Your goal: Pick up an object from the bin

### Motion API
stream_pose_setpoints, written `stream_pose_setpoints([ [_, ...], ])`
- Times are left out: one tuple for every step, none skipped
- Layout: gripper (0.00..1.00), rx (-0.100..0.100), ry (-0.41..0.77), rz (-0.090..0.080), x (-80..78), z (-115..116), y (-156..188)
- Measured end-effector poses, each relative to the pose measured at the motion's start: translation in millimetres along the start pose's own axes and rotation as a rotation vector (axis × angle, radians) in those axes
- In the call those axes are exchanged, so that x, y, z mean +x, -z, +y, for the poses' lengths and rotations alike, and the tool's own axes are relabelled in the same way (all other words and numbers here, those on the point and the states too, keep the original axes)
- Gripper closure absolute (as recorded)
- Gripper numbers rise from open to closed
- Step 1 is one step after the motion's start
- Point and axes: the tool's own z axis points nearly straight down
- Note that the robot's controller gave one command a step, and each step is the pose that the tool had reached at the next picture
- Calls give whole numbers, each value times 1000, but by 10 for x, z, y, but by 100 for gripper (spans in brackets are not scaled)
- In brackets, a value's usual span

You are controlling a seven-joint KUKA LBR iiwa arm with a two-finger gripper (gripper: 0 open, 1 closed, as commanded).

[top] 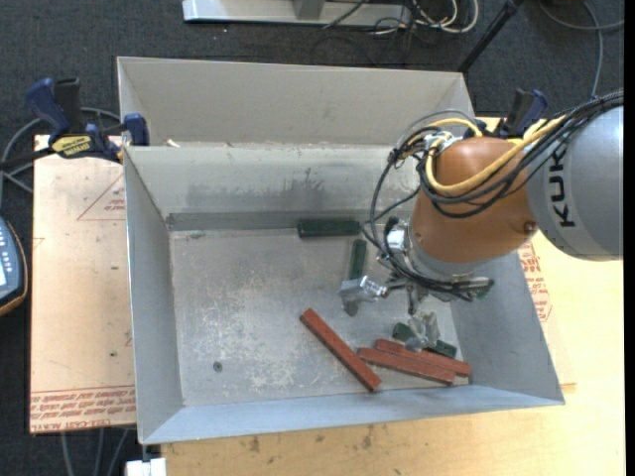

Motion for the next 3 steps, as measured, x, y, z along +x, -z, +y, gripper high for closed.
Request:
stream_pose_setpoints([
  [0,-6,-109,8,719,121,-214],
  [0,-2,-408,0,448,122,-455],
  [100,-3,-408,2,454,122,-454],
])
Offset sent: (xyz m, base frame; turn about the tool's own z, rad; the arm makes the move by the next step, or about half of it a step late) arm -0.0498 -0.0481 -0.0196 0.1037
